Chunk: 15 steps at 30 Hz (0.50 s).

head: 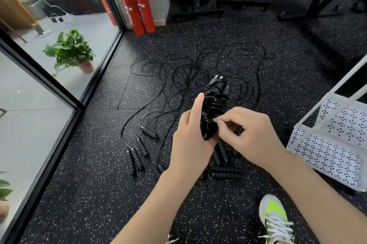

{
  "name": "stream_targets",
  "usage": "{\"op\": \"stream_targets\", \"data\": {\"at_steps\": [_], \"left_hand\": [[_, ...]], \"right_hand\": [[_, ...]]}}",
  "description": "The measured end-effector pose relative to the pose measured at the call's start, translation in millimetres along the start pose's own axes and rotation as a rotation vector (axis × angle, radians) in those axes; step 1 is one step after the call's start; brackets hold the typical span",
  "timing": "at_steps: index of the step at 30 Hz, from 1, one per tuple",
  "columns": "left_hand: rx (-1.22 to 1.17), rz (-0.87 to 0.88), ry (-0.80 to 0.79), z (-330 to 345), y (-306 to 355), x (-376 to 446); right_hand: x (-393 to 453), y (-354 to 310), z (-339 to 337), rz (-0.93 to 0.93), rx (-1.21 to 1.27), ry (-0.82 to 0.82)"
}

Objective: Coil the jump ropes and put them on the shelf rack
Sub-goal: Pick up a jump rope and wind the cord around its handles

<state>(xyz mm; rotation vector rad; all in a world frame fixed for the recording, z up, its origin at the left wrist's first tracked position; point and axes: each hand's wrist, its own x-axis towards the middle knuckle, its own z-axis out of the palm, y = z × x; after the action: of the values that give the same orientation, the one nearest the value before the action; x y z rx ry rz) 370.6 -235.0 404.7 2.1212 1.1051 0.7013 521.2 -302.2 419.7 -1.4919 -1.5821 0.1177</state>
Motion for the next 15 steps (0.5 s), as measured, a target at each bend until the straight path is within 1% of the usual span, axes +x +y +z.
{"op": "stream_targets", "data": {"at_steps": [4, 5, 8, 11, 15], "left_hand": [[0.007, 0.029, -0.043, 0.2, -1.0, 1.8], [0.009, 0.034, -0.049, 1.4, -1.6, 2.0], [0.023, 0.045, -0.065, 4.4, -4.4, 2.6], [0.026, 0.054, -0.090, 5.7, -7.9, 4.0], [0.030, 0.065, -0.124, 5.4, -11.5, 5.3]], "right_hand": [[6.4, 1.4, -9.2, 0.167, -0.014, -0.106], [6.6, 2.3, -10.0, 0.181, -0.009, -0.131], [5.9, 4.4, -11.5, 0.135, -0.015, -0.202], [6.4, 8.8, -14.3, 0.212, 0.032, -0.287], [8.3, 12.5, -15.8, 0.244, -0.035, -0.381]]}}
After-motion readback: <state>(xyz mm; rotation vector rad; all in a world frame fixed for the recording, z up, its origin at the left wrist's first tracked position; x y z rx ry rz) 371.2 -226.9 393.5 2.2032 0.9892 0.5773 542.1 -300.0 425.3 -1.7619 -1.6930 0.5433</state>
